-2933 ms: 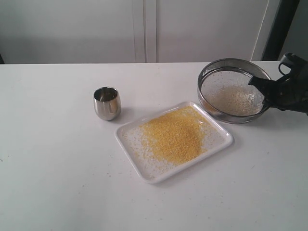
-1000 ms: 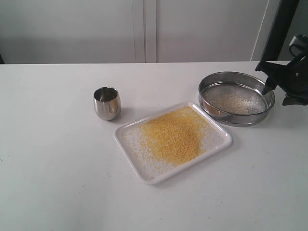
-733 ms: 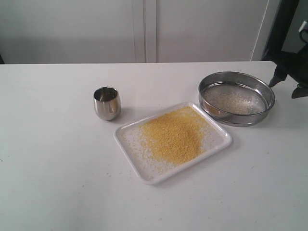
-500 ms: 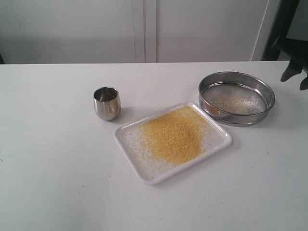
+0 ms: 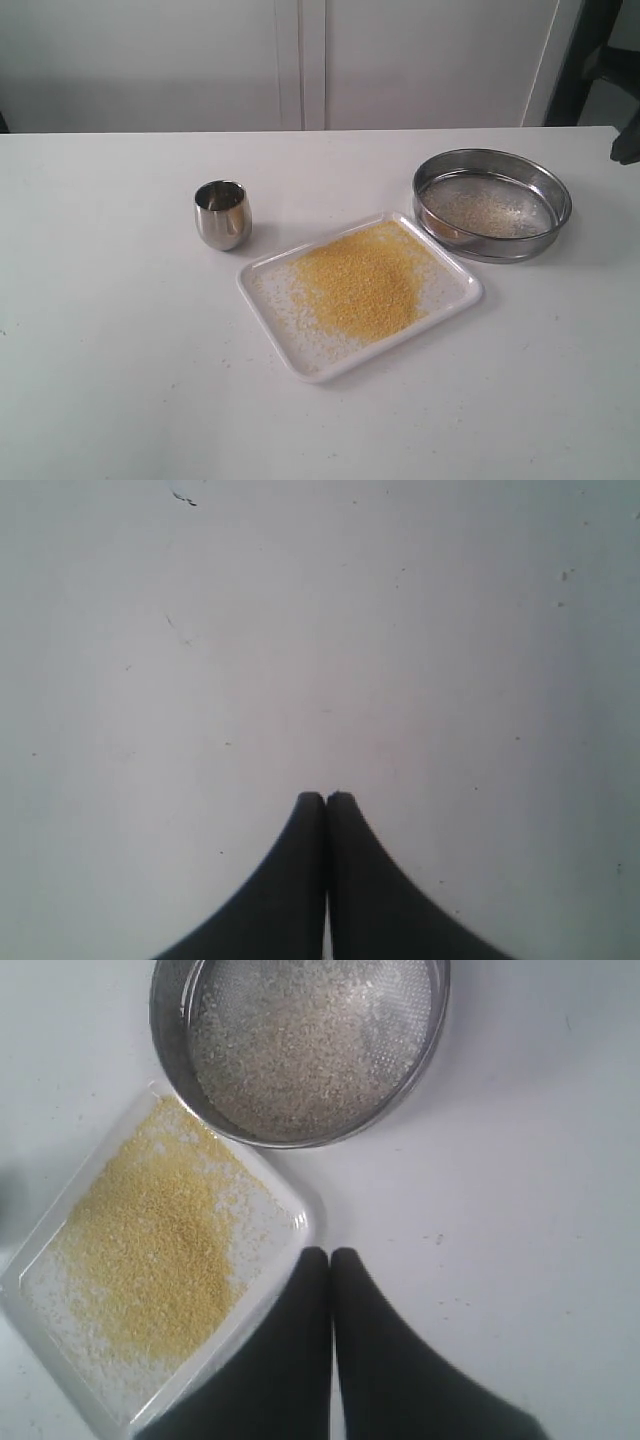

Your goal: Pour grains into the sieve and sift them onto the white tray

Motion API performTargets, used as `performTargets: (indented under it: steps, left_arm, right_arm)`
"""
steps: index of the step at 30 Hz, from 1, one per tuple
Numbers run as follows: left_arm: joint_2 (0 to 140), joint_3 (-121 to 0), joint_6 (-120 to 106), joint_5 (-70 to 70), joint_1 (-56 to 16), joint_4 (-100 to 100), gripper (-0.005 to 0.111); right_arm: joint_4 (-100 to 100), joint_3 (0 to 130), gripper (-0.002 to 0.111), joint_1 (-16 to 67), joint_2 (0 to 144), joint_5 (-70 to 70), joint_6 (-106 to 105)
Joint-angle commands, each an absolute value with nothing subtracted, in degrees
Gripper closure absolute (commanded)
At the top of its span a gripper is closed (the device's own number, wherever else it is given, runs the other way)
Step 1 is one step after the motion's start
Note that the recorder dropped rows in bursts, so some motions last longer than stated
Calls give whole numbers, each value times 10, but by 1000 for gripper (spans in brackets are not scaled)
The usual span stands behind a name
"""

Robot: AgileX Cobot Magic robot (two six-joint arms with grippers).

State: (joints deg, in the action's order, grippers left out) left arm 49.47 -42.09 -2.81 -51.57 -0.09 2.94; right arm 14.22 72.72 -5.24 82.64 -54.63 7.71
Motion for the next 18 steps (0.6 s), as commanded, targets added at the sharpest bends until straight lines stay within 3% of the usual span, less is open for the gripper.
performTargets:
  steps: [1,9,18]
  left_arm:
    - [490,-417,-30,-519,-1,31,107]
    - [490,-417,-30,-519,-1,31,107]
    - [490,-417,-30,-519,-1,31,107]
  right_arm:
    - [147,724,108,-20,807,-561,49]
    - [131,724,108,29,781,-574,14]
    - [84,724,108,29,740,-569,17]
